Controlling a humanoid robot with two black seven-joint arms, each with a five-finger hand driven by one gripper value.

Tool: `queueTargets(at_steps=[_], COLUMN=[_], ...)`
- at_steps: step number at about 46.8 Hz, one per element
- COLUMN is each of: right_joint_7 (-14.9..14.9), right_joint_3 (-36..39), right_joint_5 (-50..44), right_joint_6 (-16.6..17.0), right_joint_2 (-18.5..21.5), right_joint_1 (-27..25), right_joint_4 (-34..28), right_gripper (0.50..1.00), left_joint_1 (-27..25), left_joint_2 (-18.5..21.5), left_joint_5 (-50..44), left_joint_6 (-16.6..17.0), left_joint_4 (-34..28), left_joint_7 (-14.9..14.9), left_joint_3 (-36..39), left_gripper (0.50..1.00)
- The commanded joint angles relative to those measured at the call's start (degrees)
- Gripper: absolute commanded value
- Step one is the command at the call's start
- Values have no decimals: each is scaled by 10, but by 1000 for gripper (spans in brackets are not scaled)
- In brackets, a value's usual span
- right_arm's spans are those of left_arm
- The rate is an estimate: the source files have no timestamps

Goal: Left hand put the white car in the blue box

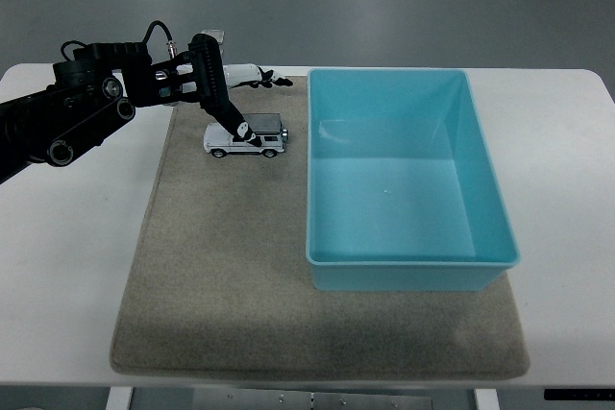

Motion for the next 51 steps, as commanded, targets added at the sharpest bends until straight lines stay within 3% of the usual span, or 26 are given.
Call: queueTargets(at_steps=[1, 16, 23, 31, 40, 51], right_joint_7=[0, 0, -1, -1, 0, 0], right_joint_3=[0, 0, 0, 0, 0, 0], right_joint_5=[0, 0, 0, 0, 0, 0], right_joint_6=[0, 0, 0, 0, 0, 0], right_joint_2=[0, 0, 0, 0, 0, 0], right_joint_1=[0, 0, 0, 0, 0, 0], right_joint_4=[0, 0, 0, 0, 0, 0], right_gripper=[936, 936, 936, 936, 936, 936], left_joint_1=[4, 12, 14, 14, 11, 8], left_joint_2=[-7, -11, -11, -11, -11, -10], left_joint_5=[25, 61, 83, 97, 105, 120], left_joint_6=[3, 45, 45, 46, 46, 47], left_joint_4=[0, 0, 1, 0, 0, 2], left_joint_7=[0, -1, -1, -1, -3, -3], left_joint_3=[0, 11, 14, 15, 15, 16], left_gripper=[973, 956, 894, 799, 632, 506])
